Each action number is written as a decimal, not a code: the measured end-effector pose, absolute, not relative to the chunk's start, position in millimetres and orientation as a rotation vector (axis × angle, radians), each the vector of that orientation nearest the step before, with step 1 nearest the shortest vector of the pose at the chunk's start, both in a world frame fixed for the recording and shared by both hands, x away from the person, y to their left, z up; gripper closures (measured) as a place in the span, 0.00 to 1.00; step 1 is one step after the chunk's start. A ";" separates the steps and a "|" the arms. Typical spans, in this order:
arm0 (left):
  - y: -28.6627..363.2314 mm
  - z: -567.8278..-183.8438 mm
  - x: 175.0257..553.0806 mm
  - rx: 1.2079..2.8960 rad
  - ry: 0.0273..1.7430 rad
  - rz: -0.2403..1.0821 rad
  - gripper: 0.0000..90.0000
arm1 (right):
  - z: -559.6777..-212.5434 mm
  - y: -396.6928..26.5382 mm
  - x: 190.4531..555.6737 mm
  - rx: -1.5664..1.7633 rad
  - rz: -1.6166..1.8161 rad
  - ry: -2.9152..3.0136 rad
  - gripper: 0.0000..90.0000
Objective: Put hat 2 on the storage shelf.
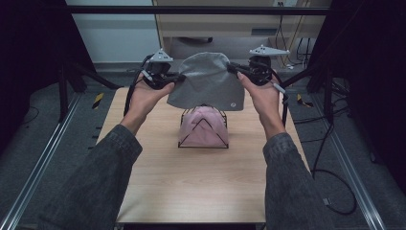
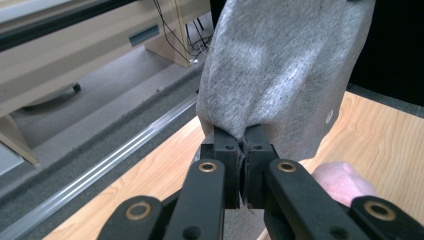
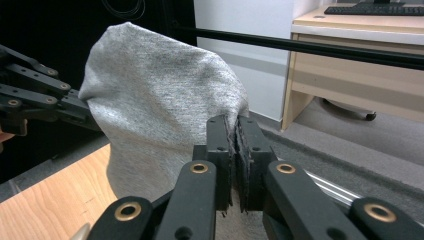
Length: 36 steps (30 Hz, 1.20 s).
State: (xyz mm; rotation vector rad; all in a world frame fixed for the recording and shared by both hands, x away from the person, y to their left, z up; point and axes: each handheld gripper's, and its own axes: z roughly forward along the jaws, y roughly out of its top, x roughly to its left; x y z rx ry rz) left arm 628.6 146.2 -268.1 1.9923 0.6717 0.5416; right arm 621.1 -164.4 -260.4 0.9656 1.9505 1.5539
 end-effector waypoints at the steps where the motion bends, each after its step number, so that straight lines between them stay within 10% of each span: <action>1: 146.1 -271.7 628.8 1.996 0.674 0.533 0.98 | -263.2 -164.2 620.8 0.963 1.544 1.958 0.96; 36: 148.7 -325.2 632.3 2.061 0.705 0.470 0.98 | -315.1 -161.1 622.3 1.027 1.510 2.040 0.96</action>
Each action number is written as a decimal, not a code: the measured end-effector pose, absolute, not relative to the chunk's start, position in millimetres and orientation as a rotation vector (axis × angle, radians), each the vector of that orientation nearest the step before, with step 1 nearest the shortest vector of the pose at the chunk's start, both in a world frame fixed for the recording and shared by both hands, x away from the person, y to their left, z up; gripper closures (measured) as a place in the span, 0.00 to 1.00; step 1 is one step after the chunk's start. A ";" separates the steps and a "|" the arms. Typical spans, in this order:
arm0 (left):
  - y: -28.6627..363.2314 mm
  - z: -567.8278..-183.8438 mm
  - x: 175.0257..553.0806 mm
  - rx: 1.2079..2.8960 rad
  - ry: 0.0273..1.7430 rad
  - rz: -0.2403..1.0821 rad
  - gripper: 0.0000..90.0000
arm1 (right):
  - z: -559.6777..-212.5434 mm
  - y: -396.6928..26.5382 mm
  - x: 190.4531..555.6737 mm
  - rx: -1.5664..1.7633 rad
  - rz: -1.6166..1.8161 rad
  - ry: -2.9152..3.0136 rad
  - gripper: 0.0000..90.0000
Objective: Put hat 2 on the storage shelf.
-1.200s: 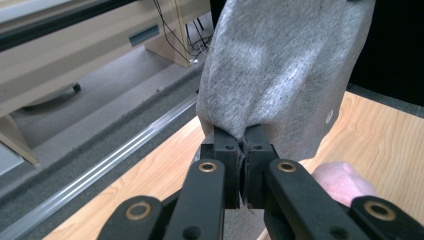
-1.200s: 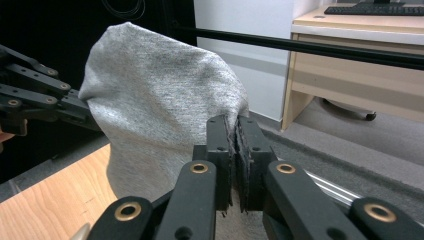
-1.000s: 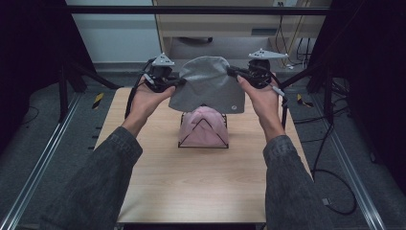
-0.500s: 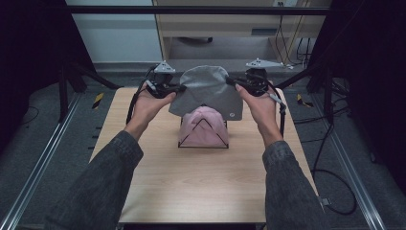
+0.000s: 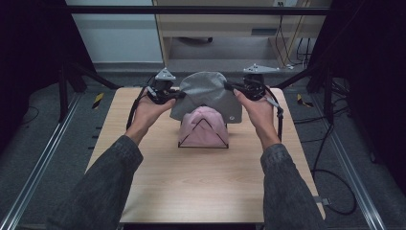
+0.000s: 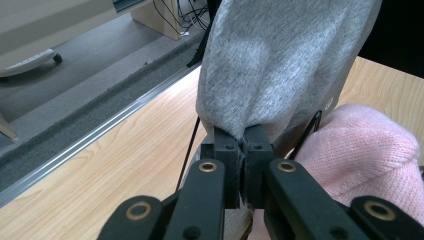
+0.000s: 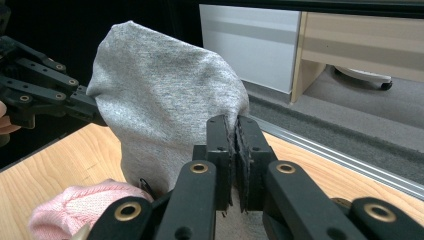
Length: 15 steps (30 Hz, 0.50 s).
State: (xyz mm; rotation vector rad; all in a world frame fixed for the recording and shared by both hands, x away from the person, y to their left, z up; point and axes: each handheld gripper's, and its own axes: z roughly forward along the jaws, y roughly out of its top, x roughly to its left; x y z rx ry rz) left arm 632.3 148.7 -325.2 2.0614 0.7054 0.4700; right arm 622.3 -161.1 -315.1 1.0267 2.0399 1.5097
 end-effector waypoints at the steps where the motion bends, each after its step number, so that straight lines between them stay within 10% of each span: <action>1: 148.9 -326.3 632.2 2.065 0.711 0.466 0.98 | -315.9 -160.9 622.2 1.029 1.511 2.040 0.96; 15: 152.1 -343.5 631.6 2.080 0.734 0.448 0.98 | -332.9 -155.7 622.1 1.045 1.495 2.074 0.96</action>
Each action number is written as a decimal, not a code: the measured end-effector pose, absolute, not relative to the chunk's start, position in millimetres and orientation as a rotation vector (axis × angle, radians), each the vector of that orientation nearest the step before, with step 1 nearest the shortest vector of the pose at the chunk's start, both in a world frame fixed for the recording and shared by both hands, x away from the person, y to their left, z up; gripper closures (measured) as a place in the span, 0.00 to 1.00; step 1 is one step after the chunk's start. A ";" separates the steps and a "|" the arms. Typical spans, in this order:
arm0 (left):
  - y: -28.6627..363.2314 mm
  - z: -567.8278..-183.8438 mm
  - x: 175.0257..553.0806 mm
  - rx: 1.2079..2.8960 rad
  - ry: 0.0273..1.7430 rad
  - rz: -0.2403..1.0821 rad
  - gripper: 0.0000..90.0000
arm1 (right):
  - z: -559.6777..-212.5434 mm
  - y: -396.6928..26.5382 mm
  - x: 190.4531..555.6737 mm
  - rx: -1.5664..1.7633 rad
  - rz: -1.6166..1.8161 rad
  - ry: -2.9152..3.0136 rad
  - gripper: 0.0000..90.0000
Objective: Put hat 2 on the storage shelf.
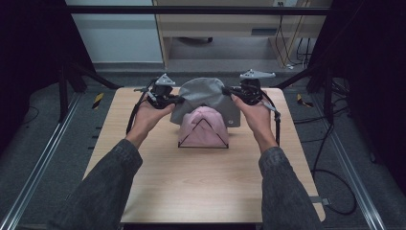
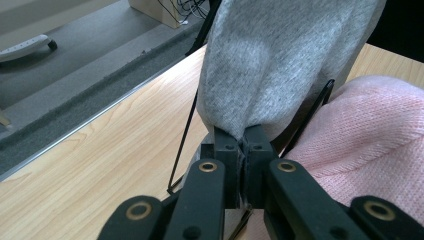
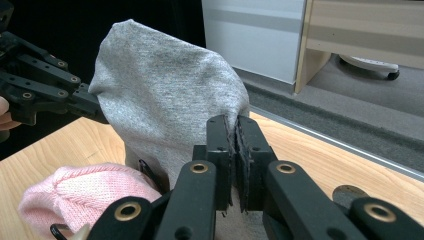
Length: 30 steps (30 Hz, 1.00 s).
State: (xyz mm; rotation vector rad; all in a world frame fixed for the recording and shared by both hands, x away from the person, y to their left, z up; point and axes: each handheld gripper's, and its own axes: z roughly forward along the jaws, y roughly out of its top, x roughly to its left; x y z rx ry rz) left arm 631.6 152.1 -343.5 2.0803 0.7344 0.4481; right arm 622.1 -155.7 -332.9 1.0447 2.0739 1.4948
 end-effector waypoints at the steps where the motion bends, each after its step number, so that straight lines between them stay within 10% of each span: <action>1: 152.3 -344.2 631.2 2.080 0.736 0.446 0.98 | -333.8 -155.4 621.9 1.045 1.491 2.077 0.96; 30: 159.0 -372.7 624.5 2.129 0.785 0.431 0.98 | -368.2 -145.9 616.8 1.072 1.401 2.150 0.95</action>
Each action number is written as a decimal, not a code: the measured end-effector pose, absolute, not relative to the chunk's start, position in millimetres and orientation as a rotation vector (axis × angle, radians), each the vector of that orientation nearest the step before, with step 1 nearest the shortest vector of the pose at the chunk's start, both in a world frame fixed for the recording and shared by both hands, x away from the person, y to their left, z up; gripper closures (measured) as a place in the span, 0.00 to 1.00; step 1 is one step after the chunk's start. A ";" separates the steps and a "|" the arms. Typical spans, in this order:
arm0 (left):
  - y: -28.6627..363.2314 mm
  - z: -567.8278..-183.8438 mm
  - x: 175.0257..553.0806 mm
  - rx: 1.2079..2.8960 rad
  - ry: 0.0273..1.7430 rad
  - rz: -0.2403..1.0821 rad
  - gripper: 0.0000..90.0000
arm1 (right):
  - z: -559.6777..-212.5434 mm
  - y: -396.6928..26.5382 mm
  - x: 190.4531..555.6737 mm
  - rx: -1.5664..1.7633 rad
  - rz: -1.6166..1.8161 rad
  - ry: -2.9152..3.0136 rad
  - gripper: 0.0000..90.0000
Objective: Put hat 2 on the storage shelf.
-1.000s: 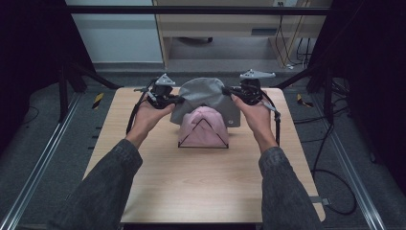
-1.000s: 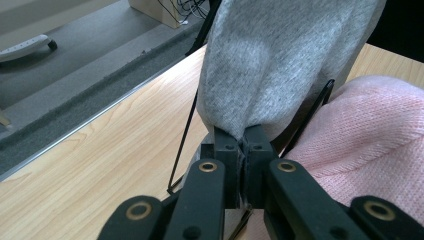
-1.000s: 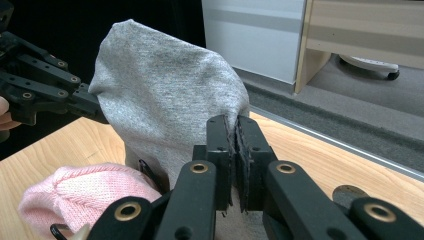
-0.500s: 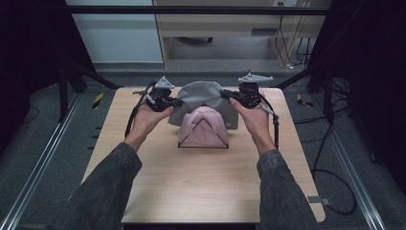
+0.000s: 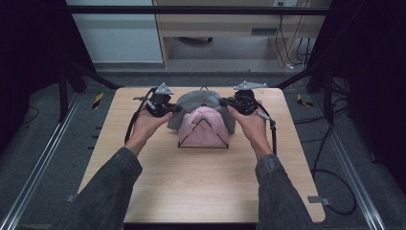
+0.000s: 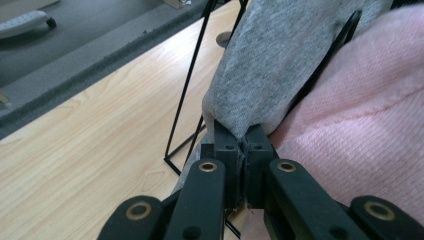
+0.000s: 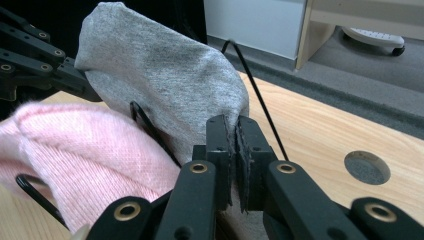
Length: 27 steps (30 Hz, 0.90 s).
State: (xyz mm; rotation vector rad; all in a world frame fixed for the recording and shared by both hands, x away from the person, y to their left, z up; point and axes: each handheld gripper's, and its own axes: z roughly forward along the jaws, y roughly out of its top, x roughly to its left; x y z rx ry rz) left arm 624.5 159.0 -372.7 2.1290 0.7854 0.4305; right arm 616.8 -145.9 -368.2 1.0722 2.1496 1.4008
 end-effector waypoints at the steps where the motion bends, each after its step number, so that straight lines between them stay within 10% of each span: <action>1: 159.0 -375.4 625.0 2.137 0.790 0.424 0.98 | -371.5 -145.7 616.6 1.074 1.397 2.153 0.95; 27: 156.9 -395.5 625.1 2.154 0.854 0.402 0.91 | -390.6 -145.3 614.5 1.126 1.358 2.172 0.88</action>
